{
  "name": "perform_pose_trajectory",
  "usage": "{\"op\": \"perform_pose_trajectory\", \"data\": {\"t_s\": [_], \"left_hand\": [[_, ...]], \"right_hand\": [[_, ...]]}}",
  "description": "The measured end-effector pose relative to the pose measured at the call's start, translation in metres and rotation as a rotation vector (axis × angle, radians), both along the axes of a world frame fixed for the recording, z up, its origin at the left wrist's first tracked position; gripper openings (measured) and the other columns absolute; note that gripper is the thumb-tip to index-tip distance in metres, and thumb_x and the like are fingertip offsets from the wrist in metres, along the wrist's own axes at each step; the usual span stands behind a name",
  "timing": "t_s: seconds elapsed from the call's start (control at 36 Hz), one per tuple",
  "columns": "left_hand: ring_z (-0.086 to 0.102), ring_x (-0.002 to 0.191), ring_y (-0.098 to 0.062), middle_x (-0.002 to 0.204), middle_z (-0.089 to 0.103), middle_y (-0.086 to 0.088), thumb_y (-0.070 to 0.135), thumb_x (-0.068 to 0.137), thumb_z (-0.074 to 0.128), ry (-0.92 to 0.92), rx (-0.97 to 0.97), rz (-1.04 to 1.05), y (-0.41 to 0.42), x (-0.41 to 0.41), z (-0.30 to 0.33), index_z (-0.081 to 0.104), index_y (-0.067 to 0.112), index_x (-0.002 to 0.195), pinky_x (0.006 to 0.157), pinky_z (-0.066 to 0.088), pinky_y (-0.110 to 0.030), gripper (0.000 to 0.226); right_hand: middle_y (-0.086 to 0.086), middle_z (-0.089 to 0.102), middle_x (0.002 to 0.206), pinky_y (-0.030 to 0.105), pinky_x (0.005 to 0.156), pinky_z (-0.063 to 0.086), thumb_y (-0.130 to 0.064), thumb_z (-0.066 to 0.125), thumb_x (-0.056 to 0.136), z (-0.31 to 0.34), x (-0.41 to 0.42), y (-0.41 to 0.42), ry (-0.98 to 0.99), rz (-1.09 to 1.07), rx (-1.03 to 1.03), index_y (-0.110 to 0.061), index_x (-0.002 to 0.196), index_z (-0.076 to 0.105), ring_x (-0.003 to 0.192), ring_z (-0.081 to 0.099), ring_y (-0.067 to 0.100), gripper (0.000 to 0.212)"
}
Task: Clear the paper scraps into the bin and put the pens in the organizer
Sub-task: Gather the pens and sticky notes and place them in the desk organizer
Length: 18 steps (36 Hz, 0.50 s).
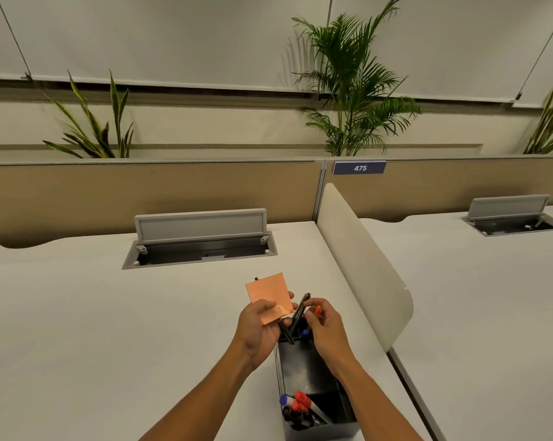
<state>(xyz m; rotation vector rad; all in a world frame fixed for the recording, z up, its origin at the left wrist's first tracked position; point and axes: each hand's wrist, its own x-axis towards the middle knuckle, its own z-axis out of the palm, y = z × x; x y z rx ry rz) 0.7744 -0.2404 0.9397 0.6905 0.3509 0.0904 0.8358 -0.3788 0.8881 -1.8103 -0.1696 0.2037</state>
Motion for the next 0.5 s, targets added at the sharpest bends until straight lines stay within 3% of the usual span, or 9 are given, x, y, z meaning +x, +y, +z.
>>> {"op": "perform_pose_trajectory", "data": {"t_s": [0.11, 0.22, 0.28, 0.33, 0.42, 0.5], "left_hand": [[0.061, 0.092, -0.035, 0.108, 0.066, -0.024, 0.006, 0.091, 0.039, -0.007, -0.015, -0.012, -0.002, 0.004, -0.002, 0.048, 0.003, 0.123, 0.060, 0.049, -0.032, 0.033], [0.064, 0.094, -0.036, 0.106, 0.069, -0.023, 0.005, 0.089, 0.042, -0.016, -0.048, -0.014, -0.006, 0.009, -0.002, 0.048, 0.006, 0.122, 0.065, 0.050, -0.034, 0.034], [0.065, 0.095, -0.036, 0.107, 0.070, -0.022, 0.006, 0.088, 0.043, -0.018, -0.062, -0.014, -0.008, 0.012, -0.002, 0.048, 0.008, 0.121, 0.069, 0.051, -0.035, 0.034], [0.066, 0.097, -0.036, 0.109, 0.070, -0.022, 0.006, 0.089, 0.043, -0.022, -0.083, -0.016, -0.011, 0.015, -0.002, 0.048, 0.010, 0.121, 0.077, 0.052, -0.038, 0.032], [0.065, 0.102, -0.037, 0.113, 0.068, -0.023, 0.005, 0.089, 0.043, -0.029, -0.128, -0.018, -0.015, 0.019, -0.002, 0.048, 0.009, 0.120, 0.089, 0.050, -0.043, 0.032], [0.063, 0.105, -0.036, 0.114, 0.068, -0.022, 0.007, 0.089, 0.041, -0.038, -0.159, -0.029, -0.018, 0.021, 0.000, 0.049, 0.003, 0.121, 0.086, 0.053, -0.043, 0.034]], "right_hand": [[-0.007, 0.065, 0.109, 0.021, 0.082, 0.058, -0.013, 0.055, 0.100, 0.003, 0.000, -0.004, -0.041, -0.001, -0.023, -0.033, 0.112, 0.058, 0.103, 0.064, 0.013, 0.024], [-0.009, 0.059, 0.115, 0.002, 0.075, 0.047, -0.010, 0.058, 0.097, 0.014, -0.003, -0.006, -0.141, -0.044, -0.056, -0.031, 0.114, 0.058, 0.110, 0.057, 0.006, 0.026], [-0.013, 0.057, 0.116, 0.002, 0.079, 0.044, -0.012, 0.060, 0.097, 0.018, -0.005, -0.009, -0.232, -0.106, -0.076, -0.034, 0.111, 0.058, 0.111, 0.055, 0.003, 0.026], [-0.014, 0.059, 0.111, 0.012, 0.081, 0.049, -0.020, 0.060, 0.097, 0.020, -0.009, -0.011, -0.296, -0.168, -0.072, -0.037, 0.107, 0.058, 0.104, 0.059, 0.007, 0.020], [-0.012, 0.063, 0.093, 0.021, 0.070, 0.054, -0.041, 0.061, 0.095, 0.022, -0.019, -0.014, -0.306, -0.173, -0.075, -0.042, 0.098, 0.060, 0.082, 0.063, 0.010, 0.003], [-0.012, 0.066, 0.079, 0.014, 0.067, 0.052, -0.062, 0.062, 0.084, 0.023, -0.031, -0.014, -0.297, -0.071, -0.107, -0.041, 0.098, 0.063, 0.078, 0.063, 0.008, 0.024]]}}
